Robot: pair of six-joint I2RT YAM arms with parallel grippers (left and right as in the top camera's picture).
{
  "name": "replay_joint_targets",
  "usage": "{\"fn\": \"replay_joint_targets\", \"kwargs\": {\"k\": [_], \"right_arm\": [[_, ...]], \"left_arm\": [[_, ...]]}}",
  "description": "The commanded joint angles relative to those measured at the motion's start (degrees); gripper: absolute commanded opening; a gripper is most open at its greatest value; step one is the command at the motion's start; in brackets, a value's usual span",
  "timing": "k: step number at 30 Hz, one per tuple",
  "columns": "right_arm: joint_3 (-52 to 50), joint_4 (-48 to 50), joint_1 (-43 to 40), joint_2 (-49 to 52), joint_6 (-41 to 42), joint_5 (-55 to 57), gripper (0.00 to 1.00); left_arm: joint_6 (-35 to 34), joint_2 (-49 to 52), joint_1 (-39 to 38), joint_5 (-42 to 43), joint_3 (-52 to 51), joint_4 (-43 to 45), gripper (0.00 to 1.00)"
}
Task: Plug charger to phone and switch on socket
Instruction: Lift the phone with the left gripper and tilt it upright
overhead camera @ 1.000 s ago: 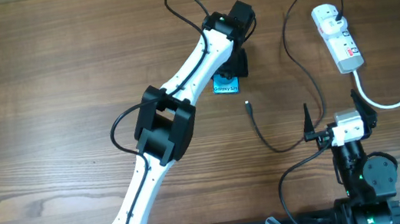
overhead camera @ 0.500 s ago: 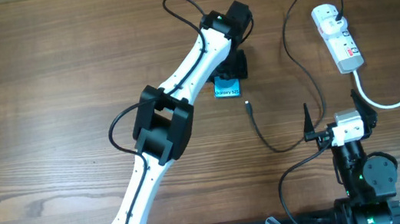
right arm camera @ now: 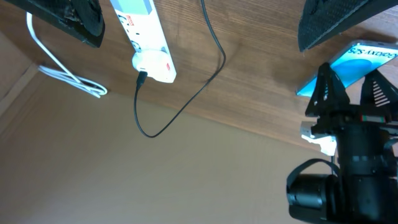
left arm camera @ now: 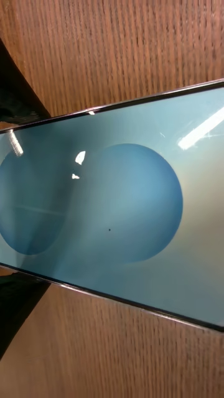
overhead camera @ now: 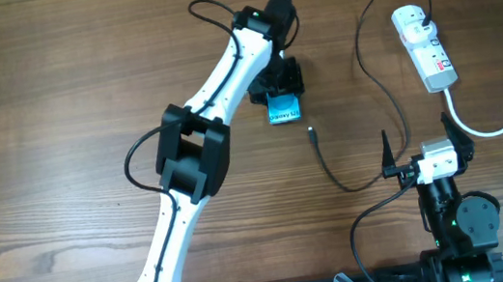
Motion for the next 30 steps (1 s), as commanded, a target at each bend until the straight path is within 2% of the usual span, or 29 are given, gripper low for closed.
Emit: {"fn": "replay_joint_targets", "kwargs": {"k": [1,17,30], "right_arm": [[0.0,0.2,0.1,0.2,-0.5,0.7,1.0],[0.0,0.2,0.1,0.2,-0.5,0.7,1.0],[0.0,0.2,0.1,0.2,-0.5,0.8,1.0]], "left_arm": [[-0.5,-3.9,1.7,3.3,-0.5,-0.9,0.68],[-0.5,-4.2,5.1,17.4,-0.5,-4.2,0.66],[-0.5,-4.3,9.4,35.0,-0.5,-6.2,0.68]]}}
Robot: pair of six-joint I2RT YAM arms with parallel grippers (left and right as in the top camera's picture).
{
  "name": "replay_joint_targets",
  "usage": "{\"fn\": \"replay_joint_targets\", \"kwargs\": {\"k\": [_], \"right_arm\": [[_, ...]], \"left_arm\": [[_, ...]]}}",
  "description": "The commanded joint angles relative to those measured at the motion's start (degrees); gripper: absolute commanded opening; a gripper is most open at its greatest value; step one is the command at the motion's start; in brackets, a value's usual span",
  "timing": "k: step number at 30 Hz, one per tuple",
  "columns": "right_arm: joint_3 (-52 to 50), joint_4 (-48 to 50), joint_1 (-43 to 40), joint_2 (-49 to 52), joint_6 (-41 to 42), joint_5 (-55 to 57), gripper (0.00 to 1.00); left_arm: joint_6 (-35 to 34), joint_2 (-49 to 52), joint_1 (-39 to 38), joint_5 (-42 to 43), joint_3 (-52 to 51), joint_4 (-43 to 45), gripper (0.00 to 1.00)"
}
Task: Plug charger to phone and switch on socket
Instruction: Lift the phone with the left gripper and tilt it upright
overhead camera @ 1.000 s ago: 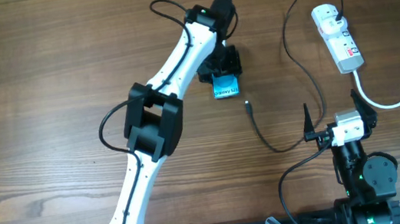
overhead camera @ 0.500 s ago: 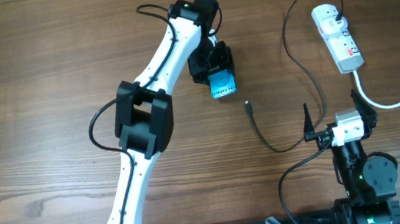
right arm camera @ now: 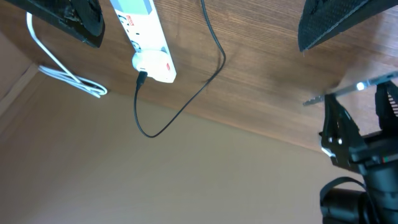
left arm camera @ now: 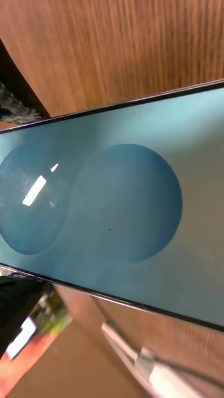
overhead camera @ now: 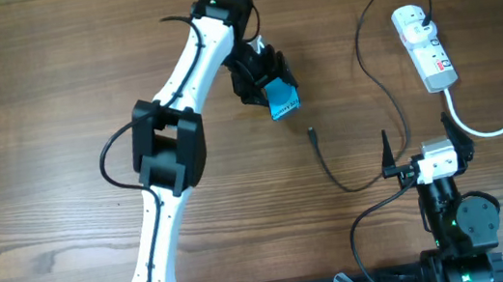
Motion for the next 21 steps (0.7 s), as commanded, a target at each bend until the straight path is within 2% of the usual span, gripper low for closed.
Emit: {"fn": "replay_joint_targets", "kwargs": {"k": [1,17,21], "right_arm": [[0.0,0.2,0.1,0.2,-0.5,0.8,1.0],[0.0,0.2,0.1,0.2,-0.5,0.8,1.0],[0.0,0.2,0.1,0.2,-0.5,0.8,1.0]], "left_arm": [[-0.3,-3.5,1.9,10.8,-0.5,-0.7,0.68],[-0.2,-3.5,6.8,31.1,-0.5,-2.8,0.67],[-0.3,-3.5,7.8,33.3,-0.5,-2.7,0.67]]}}
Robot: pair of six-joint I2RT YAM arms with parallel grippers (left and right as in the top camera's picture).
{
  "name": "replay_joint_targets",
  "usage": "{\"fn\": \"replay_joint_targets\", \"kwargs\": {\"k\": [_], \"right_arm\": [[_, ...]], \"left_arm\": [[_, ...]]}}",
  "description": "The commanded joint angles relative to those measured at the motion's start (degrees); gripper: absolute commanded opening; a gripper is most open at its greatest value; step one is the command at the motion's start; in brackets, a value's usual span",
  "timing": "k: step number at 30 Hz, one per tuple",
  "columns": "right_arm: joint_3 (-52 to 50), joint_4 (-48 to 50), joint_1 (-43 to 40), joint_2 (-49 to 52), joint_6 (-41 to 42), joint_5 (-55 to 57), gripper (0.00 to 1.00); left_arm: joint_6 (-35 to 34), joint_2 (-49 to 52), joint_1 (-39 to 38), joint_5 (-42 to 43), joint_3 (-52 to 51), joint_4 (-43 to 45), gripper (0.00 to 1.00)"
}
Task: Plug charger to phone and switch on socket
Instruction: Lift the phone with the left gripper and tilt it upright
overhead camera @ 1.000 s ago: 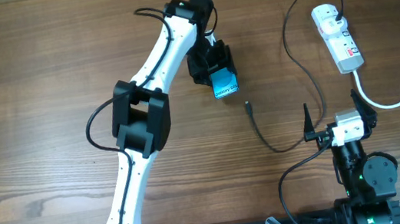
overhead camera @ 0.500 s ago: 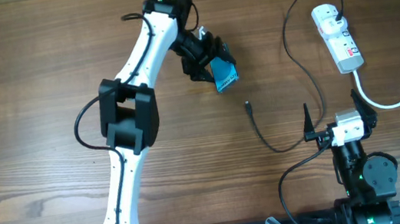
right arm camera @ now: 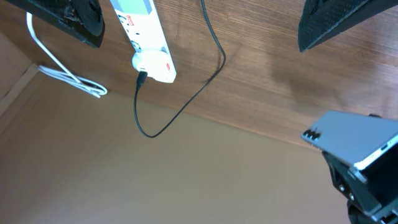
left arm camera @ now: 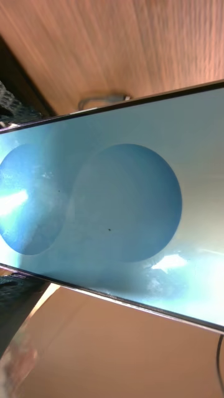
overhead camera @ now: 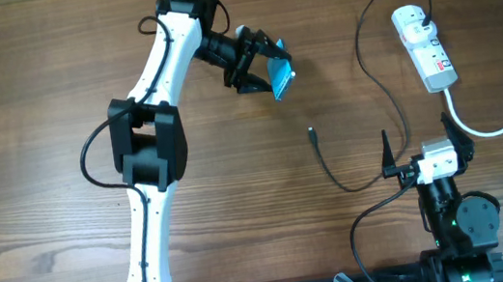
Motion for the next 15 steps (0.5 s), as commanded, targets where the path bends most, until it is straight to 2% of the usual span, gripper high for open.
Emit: {"fn": "replay_joint_targets", "kwargs": {"k": [1,5,6,11,13,15], "right_arm": [[0.0,0.3,0.1,0.2,-0.6,0.8,1.0],[0.0,4.2,0.1,0.2,-0.3,-5.1,1.0],[0.0,5.1,0.1,0.2,-0.2,-10.5,1.0],[0.0,8.4,0.1,0.2,-1.2,-55.8,1.0],[0.0,12.7,0.1,0.2,-1.7,-63.3,1.0],[0.0,17.5,0.1,0.2,-0.4,-65.3,1.0]], "left_arm": [[-0.1,-3.5,1.4,6.8,-0.5,-0.2,0.67],[-0.1,-3.5,2.4,8.7,-0.5,-0.2,0.67],[-0.1,-3.5,2.6,9.8,-0.5,-0.1,0.67],[0.1,-3.5,4.2,14.2,-0.5,0.5,0.67],[0.1,-3.5,4.9,14.6,-0.5,0.4,0.66],[0.1,-3.5,5.5,14.7,-0.5,0.4,0.66]]}}
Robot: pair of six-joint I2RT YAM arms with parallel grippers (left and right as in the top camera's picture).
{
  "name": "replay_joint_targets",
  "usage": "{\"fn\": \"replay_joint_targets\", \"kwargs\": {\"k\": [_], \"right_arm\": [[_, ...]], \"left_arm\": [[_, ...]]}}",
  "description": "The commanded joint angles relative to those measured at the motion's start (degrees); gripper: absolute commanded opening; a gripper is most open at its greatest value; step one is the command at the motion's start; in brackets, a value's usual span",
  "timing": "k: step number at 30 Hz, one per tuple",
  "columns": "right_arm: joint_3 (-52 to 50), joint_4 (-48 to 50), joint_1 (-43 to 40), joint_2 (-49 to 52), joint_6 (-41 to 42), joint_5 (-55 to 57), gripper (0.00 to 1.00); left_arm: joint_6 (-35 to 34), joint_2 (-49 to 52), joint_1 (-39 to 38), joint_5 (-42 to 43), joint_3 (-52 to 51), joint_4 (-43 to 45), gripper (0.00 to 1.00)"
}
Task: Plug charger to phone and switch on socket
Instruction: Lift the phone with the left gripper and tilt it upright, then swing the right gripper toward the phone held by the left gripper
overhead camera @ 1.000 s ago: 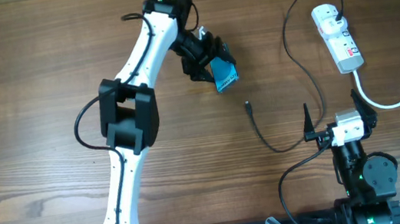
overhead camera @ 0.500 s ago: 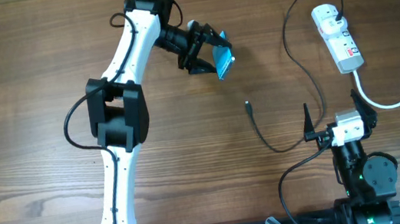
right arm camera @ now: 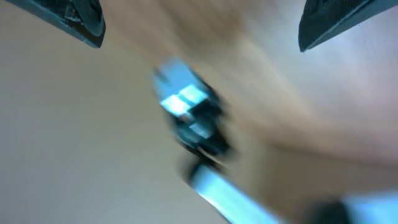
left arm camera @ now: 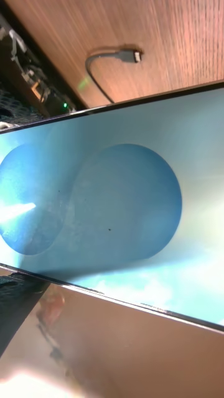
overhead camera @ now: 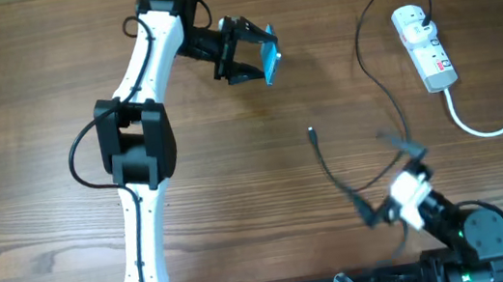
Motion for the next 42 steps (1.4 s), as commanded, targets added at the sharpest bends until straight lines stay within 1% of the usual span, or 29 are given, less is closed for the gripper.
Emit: {"fn": "replay_joint_targets", "kwargs": {"k": [1,3,4,5,6,8,10,12,14,16,18,21,22,23,24,26,27,29,30,31,32,34,36,37,38,39,42], "right_arm": [[0.0,8.5,0.1,0.1,2.6,-21.0,1.0],[0.0,21.4,0.1,0.1,11.1,-19.0,1.0],[0.0,27.1,0.1,0.1,15.0,-16.5,1.0],[0.4,33.8,0.1,0.1,20.1,-11.1,1.0],[1.0,35.7,0.1,0.1,21.5,-8.4,1.0],[3.3,35.8,0.1,0.1,21.4,-5.1,1.0],[6.7,34.0,0.1,0.7,21.2,-2.8,1.0],[12.2,30.6,0.1,2.7,19.0,-1.4,1.0],[18.5,25.3,0.1,5.5,16.4,-1.4,1.0],[26.2,17.3,0.1,9.4,15.0,-1.2,1.0],[35.2,5.1,0.1,14.3,14.9,0.2,1.0],[49.5,-17.4,0.1,23.4,14.9,4.2,1.0],[52.8,-22.7,0.1,25.8,14.9,4.3,1.0],[56.8,-28.9,0.1,28.8,15.4,3.3,1.0],[62.0,-36.1,0.1,32.9,16.5,-1.9,1.0],[65.4,-39.5,0.1,36.8,17.6,-10.0,1.0],[66.5,-39.0,0.1,39.2,20.2,-18.0,1.0],[66.6,-36.7,0.1,42.1,23.3,-27.2,1.0],[66.6,-33.2,0.1,44.1,26.1,-32.3,1.0],[66.6,-29.3,0.1,45.7,30.1,-34.7,1.0],[66.6,-26.5,0.1,47.0,34.8,-35.0,1.0],[66.6,-17.3,0.1,50.6,50.8,-34.2,1.0],[66.6,-12.5,0.1,52.5,57.0,-32.8,1.0],[66.6,-12.1,0.1,53.2,61.5,-29.5,0.99],[66.6,-12.1,0.1,53.5,63.8,-27.9,1.0],[66.6,-12.0,0.1,53.7,64.4,-27.2,0.99],[66.6,-16.5,0.9,53.9,63.3,-22.7,0.99]], "left_arm": [[0.1,-3.5,1.8,5.3,-0.5,0.2,0.66],[0.1,-3.5,2.3,7.0,-0.5,0.2,0.66],[0.1,-3.5,2.5,7.7,-0.5,0.2,0.66],[0.1,-3.5,2.8,8.5,-0.5,0.2,0.66],[0.1,-3.5,2.9,8.8,-0.5,0.2,0.66],[0.1,-3.5,3.1,8.8,-0.5,0.1,0.66],[0.1,-3.5,3.1,9.0,-0.5,-0.2,0.65],[0.1,-3.5,3.1,10.8,-0.5,-0.1,0.65],[0.1,-3.5,3.1,12.6,-0.5,-0.1,0.65],[0.1,-3.5,3.1,14.4,-0.5,0.0,0.65],[0.1,-3.5,3.1,14.5,-0.5,0.0,0.65],[0.0,-3.5,3.1,14.5,-0.5,-0.1,0.64],[0.0,-3.5,3.1,14.5,-0.5,-0.1,0.64],[0.0,-3.5,3.1,14.5,-0.5,-0.1,0.65],[-0.1,-3.5,3.1,14.5,-0.5,-0.1,0.64],[-0.1,-3.5,3.1,14.5,-0.5,-0.1,0.64],[-0.1,-3.5,3.1,14.5,-0.5,-0.1,0.64],[-0.1,-3.5,3.2,14.5,-0.5,-0.1,0.64],[-0.1,-3.5,3.2,14.5,-0.5,-0.1,0.64],[-0.1,-3.5,3.3,14.5,-0.5,-0.1,0.64],[-0.1,-3.5,3.4,14.5,-0.5,-0.1,0.64],[-0.1,-3.5,3.5,14.5,-0.5,-0.1,0.64],[-0.1,-3.5,3.6,14.5,-0.5,-0.1,0.64],[-0.1,-3.5,3.7,14.5,-0.5,-0.1,0.64],[-0.1,-3.5,3.8,14.5,-0.5,-0.2,0.64],[-0.1,-3.5,3.8,14.5,-0.5,-0.3,0.64],[-0.1,-3.5,3.8,14.5,-0.5,-0.3,0.64]]}}
